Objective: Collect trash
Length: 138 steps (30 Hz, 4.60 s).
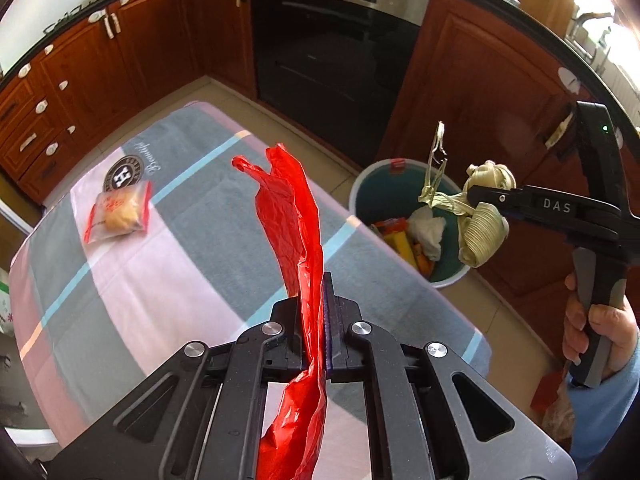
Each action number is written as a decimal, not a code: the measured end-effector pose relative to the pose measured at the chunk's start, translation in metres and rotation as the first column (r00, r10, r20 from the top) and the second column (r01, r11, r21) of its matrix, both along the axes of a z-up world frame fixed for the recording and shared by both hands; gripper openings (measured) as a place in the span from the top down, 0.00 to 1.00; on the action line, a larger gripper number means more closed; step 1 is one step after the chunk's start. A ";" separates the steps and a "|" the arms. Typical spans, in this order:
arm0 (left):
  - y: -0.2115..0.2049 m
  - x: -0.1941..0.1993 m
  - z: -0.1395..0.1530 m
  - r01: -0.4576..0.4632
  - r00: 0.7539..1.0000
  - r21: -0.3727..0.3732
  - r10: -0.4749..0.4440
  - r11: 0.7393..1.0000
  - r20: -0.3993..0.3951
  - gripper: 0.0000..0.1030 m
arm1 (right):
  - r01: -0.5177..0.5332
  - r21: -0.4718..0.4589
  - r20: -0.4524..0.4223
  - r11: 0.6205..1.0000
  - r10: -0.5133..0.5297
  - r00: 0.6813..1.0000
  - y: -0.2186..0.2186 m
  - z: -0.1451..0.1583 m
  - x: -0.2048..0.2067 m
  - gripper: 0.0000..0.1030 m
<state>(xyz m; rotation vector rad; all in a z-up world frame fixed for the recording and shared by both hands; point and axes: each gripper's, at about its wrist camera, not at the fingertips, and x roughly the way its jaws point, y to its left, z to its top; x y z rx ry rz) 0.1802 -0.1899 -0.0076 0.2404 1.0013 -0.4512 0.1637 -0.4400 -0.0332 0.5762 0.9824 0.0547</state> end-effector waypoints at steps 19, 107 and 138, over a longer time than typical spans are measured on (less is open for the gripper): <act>-0.168 0.060 -0.066 0.206 0.963 -0.025 -0.207 0.978 -0.173 0.93 | 0.142 0.010 -0.103 0.990 -0.140 0.985 -0.105 -0.041 0.016 0.62; -0.017 -0.043 -0.037 -0.046 0.998 0.072 0.049 0.996 -0.034 0.04 | -0.012 -0.336 -0.206 0.942 -0.061 0.977 0.002 -0.023 -0.090 0.07; -0.016 -0.039 -0.061 -0.029 0.997 0.088 0.035 0.996 -0.069 0.04 | -0.038 -0.335 -0.254 0.942 -0.051 0.966 0.011 -0.045 -0.075 0.07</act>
